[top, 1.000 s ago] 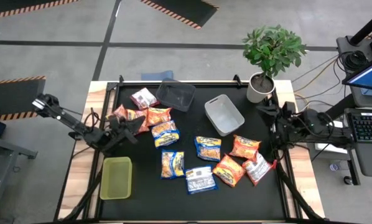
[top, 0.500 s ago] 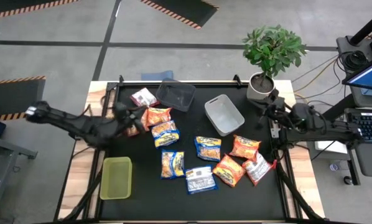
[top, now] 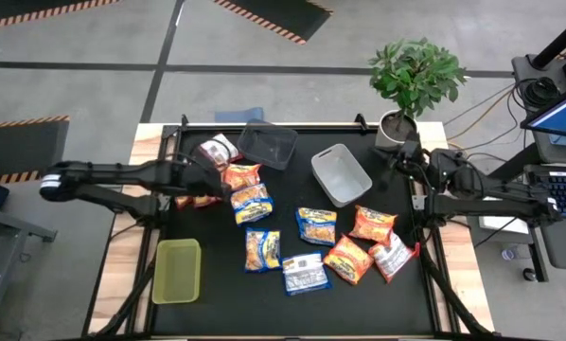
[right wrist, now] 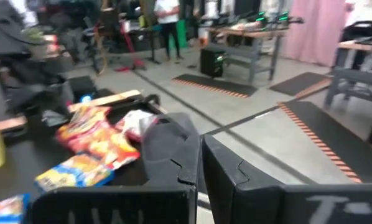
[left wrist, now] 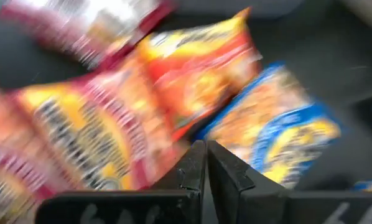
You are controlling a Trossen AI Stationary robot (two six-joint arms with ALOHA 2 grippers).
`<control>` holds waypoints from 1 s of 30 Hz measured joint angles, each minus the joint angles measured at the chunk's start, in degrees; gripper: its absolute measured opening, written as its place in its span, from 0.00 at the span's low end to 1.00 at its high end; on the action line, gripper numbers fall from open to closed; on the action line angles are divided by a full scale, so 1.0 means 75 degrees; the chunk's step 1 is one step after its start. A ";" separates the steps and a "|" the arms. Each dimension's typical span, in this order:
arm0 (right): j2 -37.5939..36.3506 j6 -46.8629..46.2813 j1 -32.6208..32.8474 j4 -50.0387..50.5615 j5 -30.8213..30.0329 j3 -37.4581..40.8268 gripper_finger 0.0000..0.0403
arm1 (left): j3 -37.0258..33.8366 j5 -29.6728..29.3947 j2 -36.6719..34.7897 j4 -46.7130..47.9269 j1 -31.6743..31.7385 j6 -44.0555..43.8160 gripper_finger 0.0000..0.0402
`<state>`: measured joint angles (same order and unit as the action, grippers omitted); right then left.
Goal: Sort Maruchan noodles
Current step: Put the red noodle pack into the yellow bin
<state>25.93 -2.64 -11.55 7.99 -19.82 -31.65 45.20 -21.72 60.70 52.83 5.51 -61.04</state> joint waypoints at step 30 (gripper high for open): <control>-0.0020 -0.0003 0.0000 0.0516 0.0505 -0.0121 0.02 | -0.1514 -0.1019 0.0044 -0.0692 0.1667 -0.0532 0.64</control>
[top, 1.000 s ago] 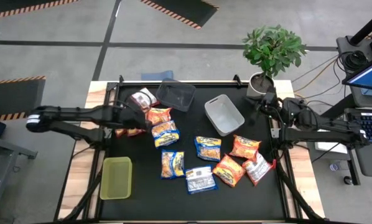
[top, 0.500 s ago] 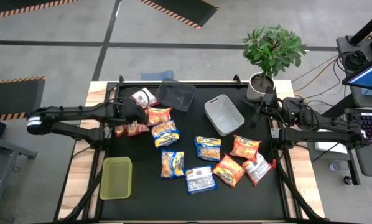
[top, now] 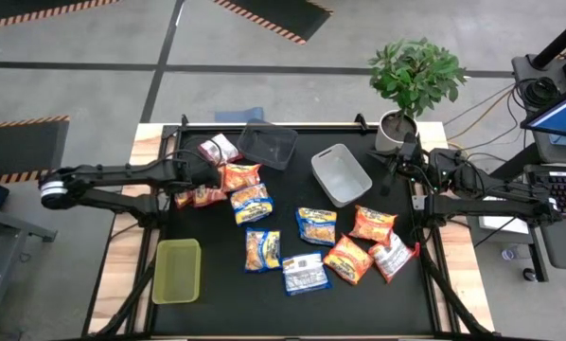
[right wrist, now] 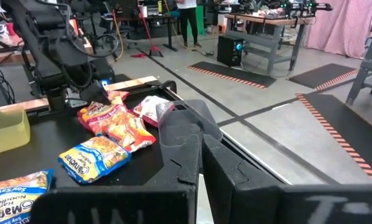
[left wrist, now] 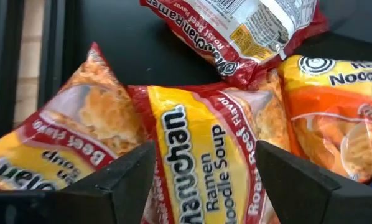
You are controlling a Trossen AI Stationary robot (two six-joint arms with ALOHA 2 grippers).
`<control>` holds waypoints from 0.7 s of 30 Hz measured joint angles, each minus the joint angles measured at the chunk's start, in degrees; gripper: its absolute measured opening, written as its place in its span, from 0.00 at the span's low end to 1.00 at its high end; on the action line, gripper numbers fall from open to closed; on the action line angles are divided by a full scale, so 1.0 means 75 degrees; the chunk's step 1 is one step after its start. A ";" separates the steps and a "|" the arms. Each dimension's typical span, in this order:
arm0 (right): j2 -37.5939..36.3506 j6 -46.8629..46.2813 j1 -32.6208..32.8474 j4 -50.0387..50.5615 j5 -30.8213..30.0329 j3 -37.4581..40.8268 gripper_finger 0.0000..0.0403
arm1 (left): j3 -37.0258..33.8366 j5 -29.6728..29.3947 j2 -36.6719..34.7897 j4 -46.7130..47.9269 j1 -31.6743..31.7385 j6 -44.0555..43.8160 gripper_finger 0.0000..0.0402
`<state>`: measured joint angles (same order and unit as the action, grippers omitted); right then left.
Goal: Sort Maruchan noodles
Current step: Put the red noodle pack into the yellow bin
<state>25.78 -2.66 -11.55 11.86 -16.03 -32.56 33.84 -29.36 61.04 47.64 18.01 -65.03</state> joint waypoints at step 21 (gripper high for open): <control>0.0000 0.0040 0.0000 -0.0015 -0.0003 0.0006 0.02 | -0.1274 -0.0428 0.0179 -0.2134 0.0164 -0.0065 0.60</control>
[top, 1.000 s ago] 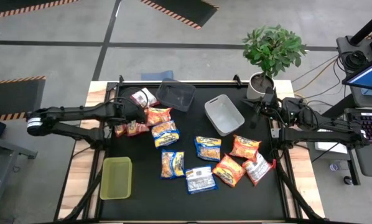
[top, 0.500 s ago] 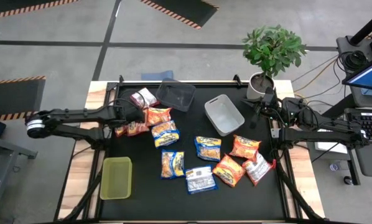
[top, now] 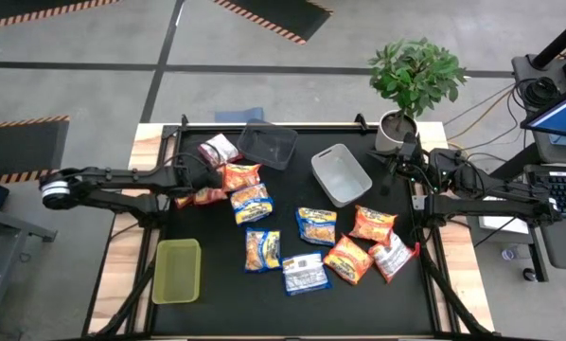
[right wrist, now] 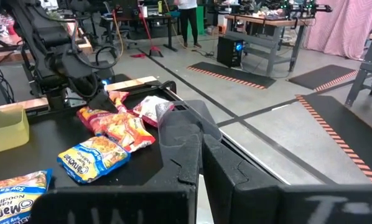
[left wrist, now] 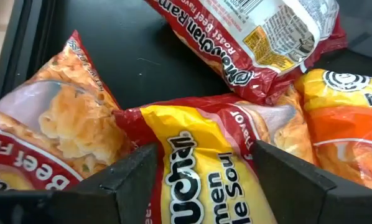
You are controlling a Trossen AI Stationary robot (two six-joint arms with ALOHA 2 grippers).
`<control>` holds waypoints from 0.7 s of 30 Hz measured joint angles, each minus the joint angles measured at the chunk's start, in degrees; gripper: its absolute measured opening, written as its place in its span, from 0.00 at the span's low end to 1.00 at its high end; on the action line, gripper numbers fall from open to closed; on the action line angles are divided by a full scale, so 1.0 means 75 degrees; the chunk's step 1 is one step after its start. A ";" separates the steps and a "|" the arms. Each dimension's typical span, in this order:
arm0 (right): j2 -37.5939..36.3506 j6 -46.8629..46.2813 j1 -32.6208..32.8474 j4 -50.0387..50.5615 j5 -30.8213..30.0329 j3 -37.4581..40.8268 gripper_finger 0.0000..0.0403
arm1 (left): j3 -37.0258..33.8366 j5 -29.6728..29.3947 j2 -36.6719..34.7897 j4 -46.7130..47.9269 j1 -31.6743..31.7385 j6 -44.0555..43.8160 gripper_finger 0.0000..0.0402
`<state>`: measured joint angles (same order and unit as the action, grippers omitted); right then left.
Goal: Sort Maruchan noodles
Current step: Put the red noodle pack into the yellow bin
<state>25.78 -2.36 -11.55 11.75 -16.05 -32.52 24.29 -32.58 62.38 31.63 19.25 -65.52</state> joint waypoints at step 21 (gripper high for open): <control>0.0000 0.0082 0.0000 0.0000 -0.0003 0.0001 0.02 | 0.1072 0.0162 0.0448 0.0551 -0.0117 0.0981 0.01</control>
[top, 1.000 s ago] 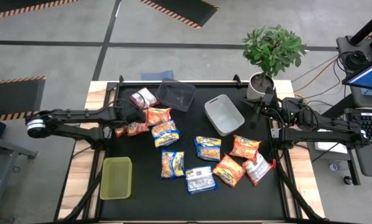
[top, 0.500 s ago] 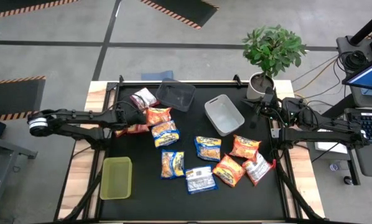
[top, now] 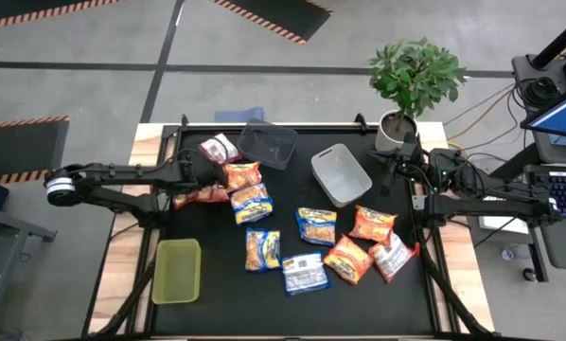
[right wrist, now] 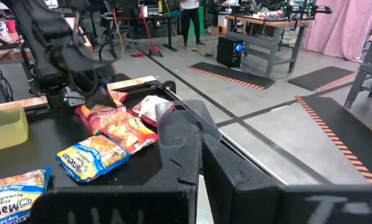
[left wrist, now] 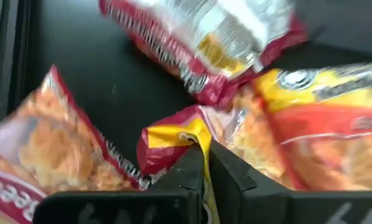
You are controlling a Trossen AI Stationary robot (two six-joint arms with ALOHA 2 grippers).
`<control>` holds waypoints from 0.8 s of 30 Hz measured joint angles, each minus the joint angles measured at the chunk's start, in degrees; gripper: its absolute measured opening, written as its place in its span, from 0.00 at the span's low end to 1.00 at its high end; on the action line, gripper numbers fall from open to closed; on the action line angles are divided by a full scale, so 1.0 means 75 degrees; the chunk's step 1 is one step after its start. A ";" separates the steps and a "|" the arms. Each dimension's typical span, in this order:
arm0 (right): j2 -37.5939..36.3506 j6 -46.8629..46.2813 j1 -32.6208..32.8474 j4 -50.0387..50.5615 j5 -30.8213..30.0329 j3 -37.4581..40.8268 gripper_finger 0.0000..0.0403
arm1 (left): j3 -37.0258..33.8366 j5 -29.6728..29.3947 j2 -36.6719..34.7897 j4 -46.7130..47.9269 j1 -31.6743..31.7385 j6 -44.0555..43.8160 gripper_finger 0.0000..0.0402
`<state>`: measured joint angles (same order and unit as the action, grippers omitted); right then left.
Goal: Sort Maruchan noodles
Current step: Put the red noodle pack into the yellow bin
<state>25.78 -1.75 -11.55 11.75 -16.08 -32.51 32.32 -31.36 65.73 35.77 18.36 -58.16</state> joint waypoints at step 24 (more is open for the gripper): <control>0.0000 0.0032 0.0000 0.0023 0.0000 0.0000 0.02 | 0.2396 0.0083 0.0084 0.3821 -0.0818 -0.1550 0.24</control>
<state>25.78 -1.50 -11.55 11.92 -16.08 -32.51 50.29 -30.74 66.36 64.42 12.23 -69.78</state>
